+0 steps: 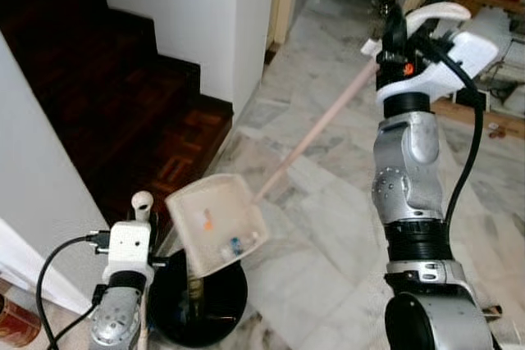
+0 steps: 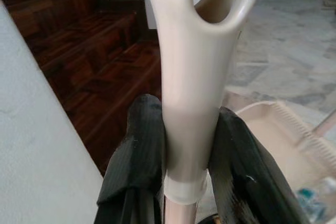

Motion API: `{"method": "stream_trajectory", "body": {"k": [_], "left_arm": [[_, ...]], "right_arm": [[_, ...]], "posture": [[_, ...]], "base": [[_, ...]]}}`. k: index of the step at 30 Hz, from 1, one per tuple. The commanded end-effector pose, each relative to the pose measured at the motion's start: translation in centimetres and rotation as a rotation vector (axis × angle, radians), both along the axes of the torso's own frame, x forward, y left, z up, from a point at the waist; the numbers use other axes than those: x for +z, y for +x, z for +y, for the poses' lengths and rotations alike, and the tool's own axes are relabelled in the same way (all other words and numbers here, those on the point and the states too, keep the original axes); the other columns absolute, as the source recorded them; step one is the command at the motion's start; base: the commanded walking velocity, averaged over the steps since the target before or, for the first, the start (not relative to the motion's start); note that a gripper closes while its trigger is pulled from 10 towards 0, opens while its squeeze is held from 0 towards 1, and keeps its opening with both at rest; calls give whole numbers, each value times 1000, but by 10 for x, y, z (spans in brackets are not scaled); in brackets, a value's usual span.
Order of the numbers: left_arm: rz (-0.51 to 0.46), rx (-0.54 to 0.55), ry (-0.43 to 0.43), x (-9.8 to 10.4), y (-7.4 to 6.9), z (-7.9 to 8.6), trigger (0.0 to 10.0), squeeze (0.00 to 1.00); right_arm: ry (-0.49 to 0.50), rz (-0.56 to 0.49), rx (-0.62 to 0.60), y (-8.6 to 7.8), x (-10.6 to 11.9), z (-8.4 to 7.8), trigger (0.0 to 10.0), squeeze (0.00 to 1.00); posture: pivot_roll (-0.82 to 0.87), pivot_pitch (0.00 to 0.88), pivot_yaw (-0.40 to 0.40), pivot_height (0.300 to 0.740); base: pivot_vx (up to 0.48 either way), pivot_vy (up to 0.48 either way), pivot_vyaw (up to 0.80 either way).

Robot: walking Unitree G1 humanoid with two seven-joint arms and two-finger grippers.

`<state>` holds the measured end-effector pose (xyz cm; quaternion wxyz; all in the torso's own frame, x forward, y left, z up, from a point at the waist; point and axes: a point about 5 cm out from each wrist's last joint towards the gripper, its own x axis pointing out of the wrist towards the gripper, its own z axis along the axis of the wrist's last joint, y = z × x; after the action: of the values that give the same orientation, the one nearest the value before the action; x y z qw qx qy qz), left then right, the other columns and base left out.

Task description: Sweep floor

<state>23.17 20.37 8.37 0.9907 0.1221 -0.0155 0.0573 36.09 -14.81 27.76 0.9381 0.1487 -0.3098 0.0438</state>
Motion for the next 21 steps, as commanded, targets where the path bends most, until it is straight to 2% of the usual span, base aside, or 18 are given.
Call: {"method": "stream_trajectory", "body": {"k": [1,6,10,17,21], "left_arm": [[-49,-15,-3,8,0,-3,10000,0],[-49,-16,-2,8,1,-2,10000,0],[-49,-17,-2,8,1,-2,10000,0],[-50,-21,-4,8,1,-3,10000,0],[-51,-22,-4,8,0,-3,10000,0]], "right_arm": [[34,-103,24,-7,23,5,10000,0],[40,-114,47,-8,25,8,10000,0],[37,-167,108,-14,33,17,10000,0],[-50,-269,193,-26,48,34,10000,0],[-142,-360,312,-42,56,55,10000,0]], "posture": [[101,5,-69,740],[101,7,-69,740],[100,8,-68,740],[98,11,-68,740],[96,11,-69,740]], "base": [[0,0,0],[0,0,0],[0,0,0],[0,0,0],[0,0,0]]}}
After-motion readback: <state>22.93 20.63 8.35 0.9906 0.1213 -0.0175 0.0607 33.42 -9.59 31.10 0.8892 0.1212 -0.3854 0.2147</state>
